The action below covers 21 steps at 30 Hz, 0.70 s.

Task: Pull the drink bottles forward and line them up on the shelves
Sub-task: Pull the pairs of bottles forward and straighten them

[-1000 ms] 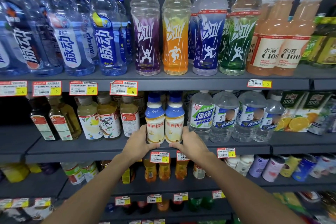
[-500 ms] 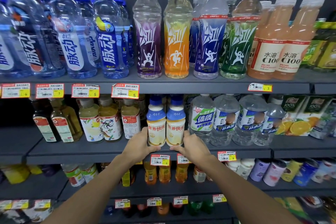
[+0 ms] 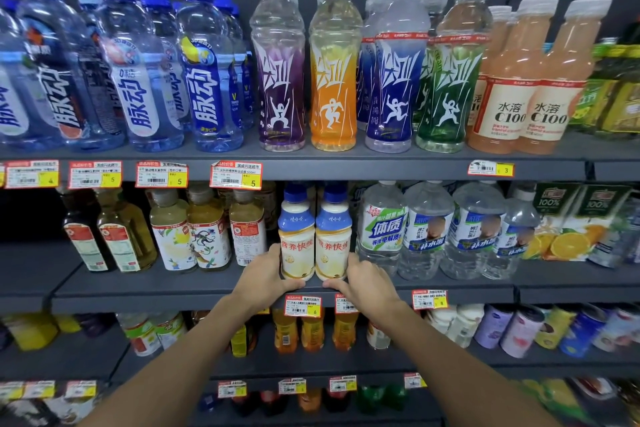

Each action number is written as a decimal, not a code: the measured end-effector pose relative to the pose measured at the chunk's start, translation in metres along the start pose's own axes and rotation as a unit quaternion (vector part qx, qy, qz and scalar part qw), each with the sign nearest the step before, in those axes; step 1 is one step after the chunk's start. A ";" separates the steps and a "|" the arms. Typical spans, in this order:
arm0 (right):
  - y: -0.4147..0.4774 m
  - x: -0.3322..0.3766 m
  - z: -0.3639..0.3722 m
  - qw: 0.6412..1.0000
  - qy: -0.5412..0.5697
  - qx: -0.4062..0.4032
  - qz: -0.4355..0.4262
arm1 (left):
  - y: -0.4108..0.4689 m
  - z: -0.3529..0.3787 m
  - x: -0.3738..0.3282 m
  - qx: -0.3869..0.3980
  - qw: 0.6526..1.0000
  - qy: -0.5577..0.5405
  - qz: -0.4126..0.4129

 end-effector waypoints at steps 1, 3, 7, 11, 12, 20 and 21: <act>0.000 0.000 0.000 1.000 -0.001 0.000 -0.002 | -0.001 0.000 0.000 -0.002 1.000 0.001 -0.001; -0.001 0.000 -0.001 1.000 -0.004 -0.005 -0.006 | -0.001 0.000 -0.001 -0.006 1.000 0.001 -0.001; -0.003 -0.001 -0.002 1.000 -0.006 -0.011 -0.006 | -0.002 0.000 -0.003 -0.004 1.000 0.001 -0.003; -0.001 0.001 -0.004 1.000 -0.014 -0.009 -0.011 | -0.002 0.000 -0.004 -0.002 1.000 0.009 -0.006; -0.001 0.001 -0.005 1.000 -0.015 -0.007 -0.011 | -0.002 -0.001 -0.004 -0.003 1.000 0.011 -0.007; 0.007 0.008 -0.007 0.999 -0.024 0.024 0.030 | -0.002 -0.002 -0.008 0.018 0.998 0.056 -0.009; 0.009 0.010 -0.008 0.999 -0.037 0.029 0.027 | -0.002 -0.003 -0.009 0.024 0.997 0.070 -0.008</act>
Point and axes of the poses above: each hand's wrist, its own y-axis towards the middle knuckle, its own z-axis out of the palm, x = y × z, the point moved 7 cm from there along y, towards the middle knuckle, and after that the axes turned 14 degrees about y, right-handed, at the moved point
